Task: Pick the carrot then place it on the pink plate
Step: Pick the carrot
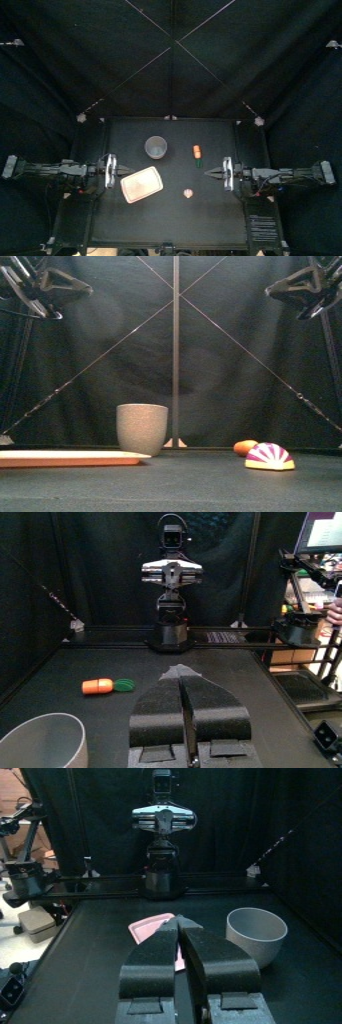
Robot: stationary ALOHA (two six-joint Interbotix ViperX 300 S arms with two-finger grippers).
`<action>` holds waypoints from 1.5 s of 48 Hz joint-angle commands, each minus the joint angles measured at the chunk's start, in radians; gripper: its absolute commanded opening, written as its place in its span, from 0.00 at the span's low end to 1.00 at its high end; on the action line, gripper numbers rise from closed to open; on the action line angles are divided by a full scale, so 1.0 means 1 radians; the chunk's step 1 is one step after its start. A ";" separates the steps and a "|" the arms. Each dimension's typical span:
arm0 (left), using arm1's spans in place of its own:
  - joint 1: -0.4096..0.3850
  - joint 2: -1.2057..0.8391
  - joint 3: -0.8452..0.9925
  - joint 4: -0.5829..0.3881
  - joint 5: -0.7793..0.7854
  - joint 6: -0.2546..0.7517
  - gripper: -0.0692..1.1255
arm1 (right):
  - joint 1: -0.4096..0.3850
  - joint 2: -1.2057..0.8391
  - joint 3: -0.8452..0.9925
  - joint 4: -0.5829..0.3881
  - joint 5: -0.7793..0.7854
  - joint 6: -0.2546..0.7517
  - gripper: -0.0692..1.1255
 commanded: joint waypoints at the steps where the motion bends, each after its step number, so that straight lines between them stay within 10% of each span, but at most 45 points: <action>1: 0.015 -0.005 -0.011 0.005 -0.008 0.006 0.02 | -0.040 0.034 -0.002 0.028 0.002 0.014 0.07; 23: 0.021 -0.008 -0.009 0.006 -0.008 0.008 0.03 | -0.492 0.284 -0.038 0.235 0.221 0.107 0.21; 48: 0.021 -0.008 -0.008 0.017 -0.006 0.008 0.04 | -0.495 0.626 -0.181 0.233 0.238 0.112 0.90; 72: 0.021 -0.009 -0.006 0.018 -0.006 0.008 0.04 | -0.577 0.824 -0.242 0.218 0.270 0.112 0.92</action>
